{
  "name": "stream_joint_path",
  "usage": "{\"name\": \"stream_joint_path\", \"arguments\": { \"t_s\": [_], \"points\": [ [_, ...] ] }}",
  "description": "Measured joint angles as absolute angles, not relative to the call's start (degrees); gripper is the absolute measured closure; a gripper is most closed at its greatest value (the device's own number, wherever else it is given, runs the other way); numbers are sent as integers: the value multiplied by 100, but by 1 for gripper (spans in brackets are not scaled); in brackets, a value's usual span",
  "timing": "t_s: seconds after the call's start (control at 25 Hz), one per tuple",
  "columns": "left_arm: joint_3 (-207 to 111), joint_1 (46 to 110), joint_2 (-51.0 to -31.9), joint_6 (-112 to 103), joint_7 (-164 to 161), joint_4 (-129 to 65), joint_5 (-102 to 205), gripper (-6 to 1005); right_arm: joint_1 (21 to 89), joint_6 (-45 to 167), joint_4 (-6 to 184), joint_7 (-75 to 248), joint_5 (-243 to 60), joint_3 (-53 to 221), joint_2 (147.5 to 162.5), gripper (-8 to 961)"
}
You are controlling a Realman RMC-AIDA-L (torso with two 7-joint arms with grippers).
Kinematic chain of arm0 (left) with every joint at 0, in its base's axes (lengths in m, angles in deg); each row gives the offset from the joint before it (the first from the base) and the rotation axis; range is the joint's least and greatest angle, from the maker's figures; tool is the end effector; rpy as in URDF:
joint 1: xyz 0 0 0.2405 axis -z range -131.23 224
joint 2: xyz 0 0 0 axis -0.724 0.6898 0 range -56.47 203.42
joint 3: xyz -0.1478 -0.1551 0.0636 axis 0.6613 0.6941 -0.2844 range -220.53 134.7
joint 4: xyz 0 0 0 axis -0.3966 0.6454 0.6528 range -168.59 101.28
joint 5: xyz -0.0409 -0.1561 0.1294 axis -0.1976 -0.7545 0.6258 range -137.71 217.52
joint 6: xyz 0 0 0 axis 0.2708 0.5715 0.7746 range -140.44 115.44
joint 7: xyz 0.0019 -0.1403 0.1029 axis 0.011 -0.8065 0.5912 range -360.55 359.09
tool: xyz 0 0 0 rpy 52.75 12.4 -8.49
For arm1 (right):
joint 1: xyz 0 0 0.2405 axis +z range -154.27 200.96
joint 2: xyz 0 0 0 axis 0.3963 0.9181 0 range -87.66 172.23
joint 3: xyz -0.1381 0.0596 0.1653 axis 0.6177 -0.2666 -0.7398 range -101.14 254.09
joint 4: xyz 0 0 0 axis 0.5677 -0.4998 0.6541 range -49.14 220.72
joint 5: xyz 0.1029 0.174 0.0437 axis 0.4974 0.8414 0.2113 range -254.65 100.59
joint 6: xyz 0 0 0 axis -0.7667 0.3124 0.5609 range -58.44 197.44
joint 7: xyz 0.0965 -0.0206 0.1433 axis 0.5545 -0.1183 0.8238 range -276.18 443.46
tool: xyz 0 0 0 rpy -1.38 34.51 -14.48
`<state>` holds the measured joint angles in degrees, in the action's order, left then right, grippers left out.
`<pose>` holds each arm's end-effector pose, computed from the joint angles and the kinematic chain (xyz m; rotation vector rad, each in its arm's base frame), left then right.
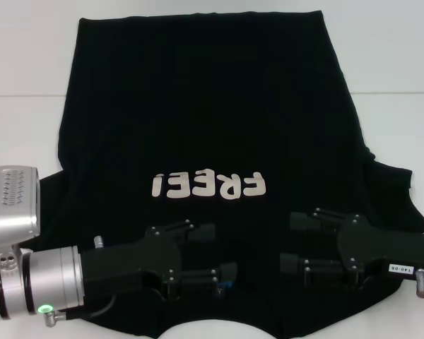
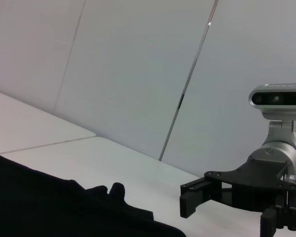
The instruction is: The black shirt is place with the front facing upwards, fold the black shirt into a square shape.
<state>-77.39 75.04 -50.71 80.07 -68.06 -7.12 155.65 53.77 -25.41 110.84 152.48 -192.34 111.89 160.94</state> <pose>-0.2134 0.2774 -0.0628 -2.7543 -0.6508 -0.9512 0.2229 0.2884 -0.0346 -2.7905 0.6163 0.9021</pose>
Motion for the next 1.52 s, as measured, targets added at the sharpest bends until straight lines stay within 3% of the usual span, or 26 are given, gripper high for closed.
{"name": "stream_joint_path", "arguments": {
  "t_s": [1.0,1.52],
  "points": [
    [-7679,7500,-5065,7922,-7018,-654,15551,151,5358,-2543,11084,15253,-19234,11208,16094,53],
    [-7333,7289,-5000,7841,-8456,837,15759,151,5348,-2542,11081,15254,-19234,11206,16094,54]
  ]
}}
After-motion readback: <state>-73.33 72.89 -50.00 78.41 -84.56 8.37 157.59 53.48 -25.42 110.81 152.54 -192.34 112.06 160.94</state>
